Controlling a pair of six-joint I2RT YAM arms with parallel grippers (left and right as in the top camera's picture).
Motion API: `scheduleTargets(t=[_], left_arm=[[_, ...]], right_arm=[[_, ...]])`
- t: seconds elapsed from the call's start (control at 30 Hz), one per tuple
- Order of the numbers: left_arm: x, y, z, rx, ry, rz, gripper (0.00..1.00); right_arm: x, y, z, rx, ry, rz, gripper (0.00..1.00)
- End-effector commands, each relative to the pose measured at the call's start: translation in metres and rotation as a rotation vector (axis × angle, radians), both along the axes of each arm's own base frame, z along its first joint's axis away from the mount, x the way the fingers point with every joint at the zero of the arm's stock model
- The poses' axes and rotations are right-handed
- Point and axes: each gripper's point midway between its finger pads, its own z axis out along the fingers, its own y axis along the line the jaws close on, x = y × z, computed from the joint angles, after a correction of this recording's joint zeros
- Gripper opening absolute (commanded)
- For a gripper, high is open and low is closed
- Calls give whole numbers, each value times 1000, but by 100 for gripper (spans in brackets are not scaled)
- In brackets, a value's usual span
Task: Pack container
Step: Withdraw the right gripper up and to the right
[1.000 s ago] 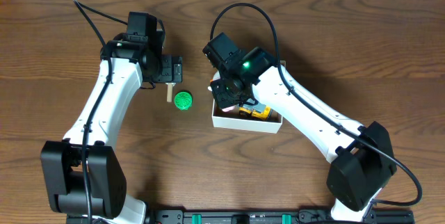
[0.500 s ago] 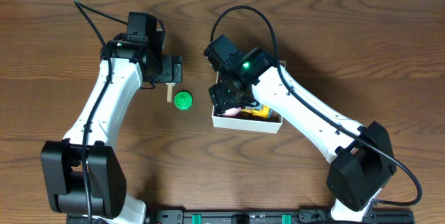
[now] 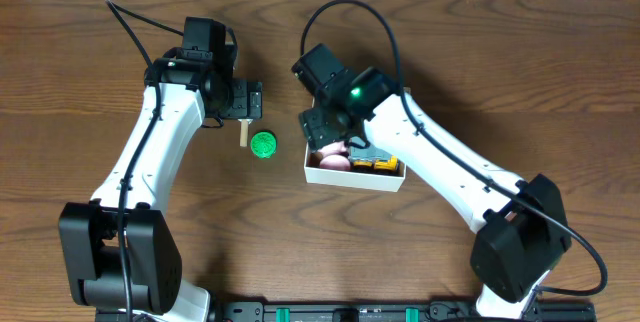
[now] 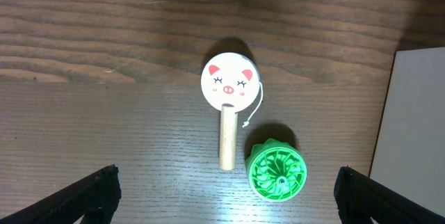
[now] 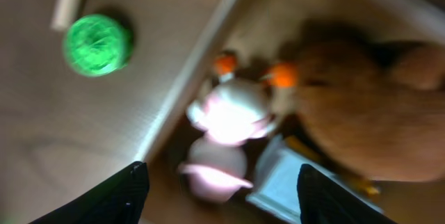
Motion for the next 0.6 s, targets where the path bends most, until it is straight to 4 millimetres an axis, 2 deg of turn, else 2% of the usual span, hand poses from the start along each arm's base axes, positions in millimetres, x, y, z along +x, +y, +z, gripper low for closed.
scheduleTargets(t=[0.0,0.1,0.23,0.43,0.5,0.53,0.57], left_arm=[[5,1,4,5,-12,-8,98],[5,1,4,5,-12,-8,98],[5,1,4,5,-12,-8,98],[5,1,4,5,-12,-8,98],[5,1,4,5,-12,-8,98],[5,1,4,5,-12,-8,98],[5,1,4,5,-12,-8,98]], right_arm=[[36,-44,19,-49,-99,-164,70],[59,-82,26,-47,-107,-272,72],[86,-151,29,-60,-107,-435,78],[109,-248,31,-60,-122,-662,80],[112,-272,32,-61,-128,-717,87],[113,-285,32,-61,-131,-746,99],[113,-292,32,-61,-133,-762,99]])
